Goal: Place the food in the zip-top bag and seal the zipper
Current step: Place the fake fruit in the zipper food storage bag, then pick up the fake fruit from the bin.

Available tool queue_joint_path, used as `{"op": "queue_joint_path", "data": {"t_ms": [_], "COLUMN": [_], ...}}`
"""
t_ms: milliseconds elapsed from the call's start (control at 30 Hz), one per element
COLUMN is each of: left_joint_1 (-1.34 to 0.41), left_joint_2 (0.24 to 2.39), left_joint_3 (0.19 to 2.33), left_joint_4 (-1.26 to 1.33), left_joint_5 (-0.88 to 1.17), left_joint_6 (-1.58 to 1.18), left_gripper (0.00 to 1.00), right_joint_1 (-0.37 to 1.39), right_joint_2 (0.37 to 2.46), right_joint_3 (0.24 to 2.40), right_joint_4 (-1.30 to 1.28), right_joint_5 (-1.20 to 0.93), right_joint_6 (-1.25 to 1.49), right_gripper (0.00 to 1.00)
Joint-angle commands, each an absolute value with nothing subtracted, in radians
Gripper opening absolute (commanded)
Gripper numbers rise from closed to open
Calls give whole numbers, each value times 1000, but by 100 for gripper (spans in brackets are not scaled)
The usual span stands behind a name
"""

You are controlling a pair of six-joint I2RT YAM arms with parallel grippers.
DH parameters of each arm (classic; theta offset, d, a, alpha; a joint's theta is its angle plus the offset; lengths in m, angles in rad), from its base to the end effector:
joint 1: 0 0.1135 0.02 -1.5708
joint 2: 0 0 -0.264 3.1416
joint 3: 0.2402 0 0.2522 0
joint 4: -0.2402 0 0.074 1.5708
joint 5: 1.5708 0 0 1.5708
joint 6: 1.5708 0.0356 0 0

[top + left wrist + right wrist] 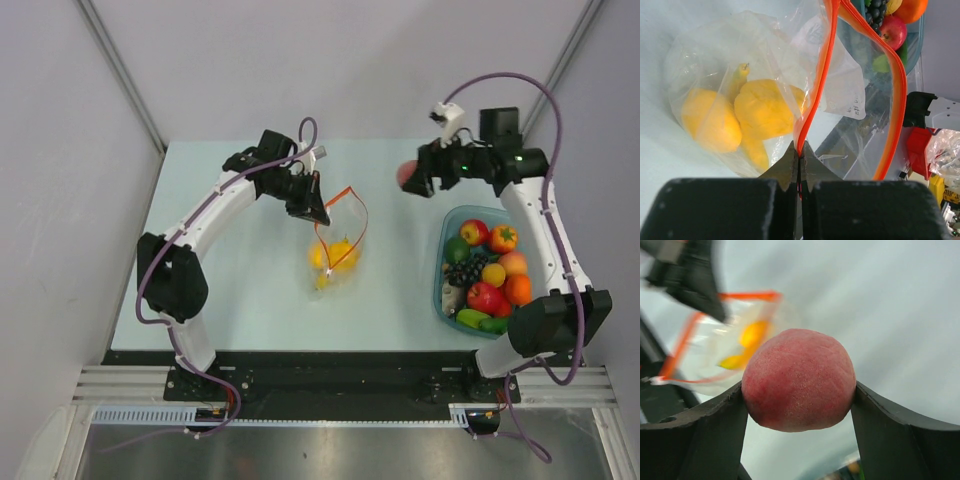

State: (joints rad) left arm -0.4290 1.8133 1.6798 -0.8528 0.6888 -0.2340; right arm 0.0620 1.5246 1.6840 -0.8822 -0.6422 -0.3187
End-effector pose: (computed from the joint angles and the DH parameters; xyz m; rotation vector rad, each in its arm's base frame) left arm 0.3454 -0.1829 0.3120 0.5299 2.5484 -1.1311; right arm 0.3151 0.0409 0.4075 -0.7284 2.0633 0.5888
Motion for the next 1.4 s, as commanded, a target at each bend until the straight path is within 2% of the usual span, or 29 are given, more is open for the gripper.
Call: {"op": "queue_joint_path", "data": {"t_ms": [0,67,233,367,467,500,600,700,833,867,1067,1100,1233,1367], "left_joint_1": [-411,-408,-407,-396,-380,-377,-374,-376,-374,-376,-376,-376,-376,-376], "left_joint_2": [1824,1828,1812,1786,1787,1789,1793,1798,1807,1809,1813,1813,1822,1833], "left_joint_3": [1749,1761,1744,1720,1713,1713,1713,1721,1736,1736,1744,1744,1743,1746], "left_joint_4": [-848,-854,-861,-850,-847,-847,-845,-847,-854,-856,-861,-862,-862,-865], "left_joint_5": [719,719,723,718,726,727,727,730,727,727,719,719,723,727], "left_joint_6": [-221,-221,-219,-225,-235,-236,-238,-239,-236,-236,-230,-229,-227,-224], "left_gripper": [0,0,0,0,4,4,6,6,5,6,6,6,6,5], "right_joint_1": [289,391,498,509,514,514,514,473,333,254,8,-77,-239,-304], "right_joint_2": [1565,1618,1700,1741,1723,1712,1661,1592,1493,1459,1350,1323,1304,1348], "right_joint_3": [1758,1793,1816,1783,1732,1717,1712,1707,1657,1649,1531,1511,1456,1422], "right_joint_4": [-750,-721,-657,-673,-675,-680,-692,-709,-739,-752,-1023,-1088,-1210,-1291], "right_joint_5": [-810,-761,-647,-604,-571,-560,-516,-511,-548,-563,-493,-467,-440,-495], "right_joint_6": [-235,-236,-302,-377,-397,-397,-394,-373,-338,-334,-521,-550,-650,-696], "right_gripper": [54,53,53,60,76,87,100,100,100,100,98,99,98,94]}}
